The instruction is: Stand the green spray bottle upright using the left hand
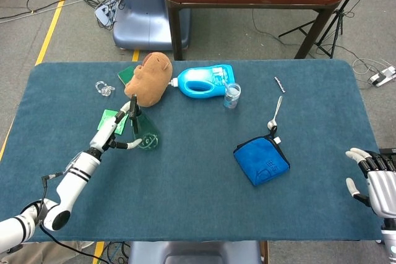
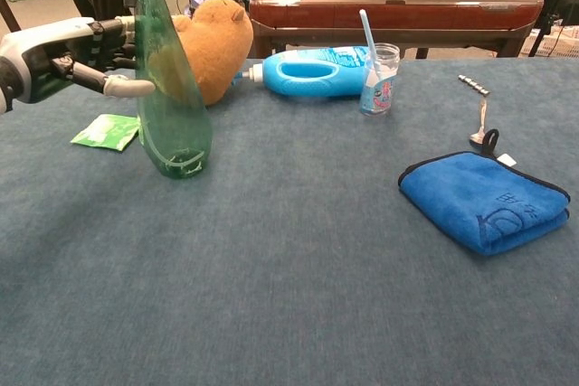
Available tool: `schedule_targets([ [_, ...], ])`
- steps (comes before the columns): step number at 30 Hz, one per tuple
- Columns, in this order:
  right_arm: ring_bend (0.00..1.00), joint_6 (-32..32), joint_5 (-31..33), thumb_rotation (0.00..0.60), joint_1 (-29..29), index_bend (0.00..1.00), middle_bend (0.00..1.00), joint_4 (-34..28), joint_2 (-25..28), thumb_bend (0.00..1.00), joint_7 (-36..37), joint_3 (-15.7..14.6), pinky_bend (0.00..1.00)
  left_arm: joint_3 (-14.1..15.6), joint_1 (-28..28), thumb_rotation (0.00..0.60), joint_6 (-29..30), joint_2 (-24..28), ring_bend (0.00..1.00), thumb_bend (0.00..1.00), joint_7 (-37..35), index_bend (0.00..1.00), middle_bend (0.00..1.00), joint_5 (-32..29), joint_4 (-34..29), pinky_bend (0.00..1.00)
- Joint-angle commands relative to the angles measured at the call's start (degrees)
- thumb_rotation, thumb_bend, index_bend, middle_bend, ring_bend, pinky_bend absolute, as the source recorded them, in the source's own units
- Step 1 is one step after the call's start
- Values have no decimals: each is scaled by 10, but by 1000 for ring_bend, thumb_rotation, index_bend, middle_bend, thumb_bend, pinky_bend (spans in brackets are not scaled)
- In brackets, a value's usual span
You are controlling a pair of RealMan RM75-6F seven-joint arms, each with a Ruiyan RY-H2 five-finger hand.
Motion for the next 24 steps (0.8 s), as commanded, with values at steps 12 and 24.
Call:
schedule_targets([
  [12, 157, 3, -1, 600, -1, 265, 228, 3, 4, 354, 6, 1, 193, 29, 42, 600, 20, 86, 0, 268, 80, 0, 0, -9, -68, 0],
  [24, 157, -11, -4, 600, 4, 265, 228, 8, 11, 354, 34, -3, 193, 48, 140, 600, 153, 136, 0, 267, 309, 0, 0, -73, -139, 0],
])
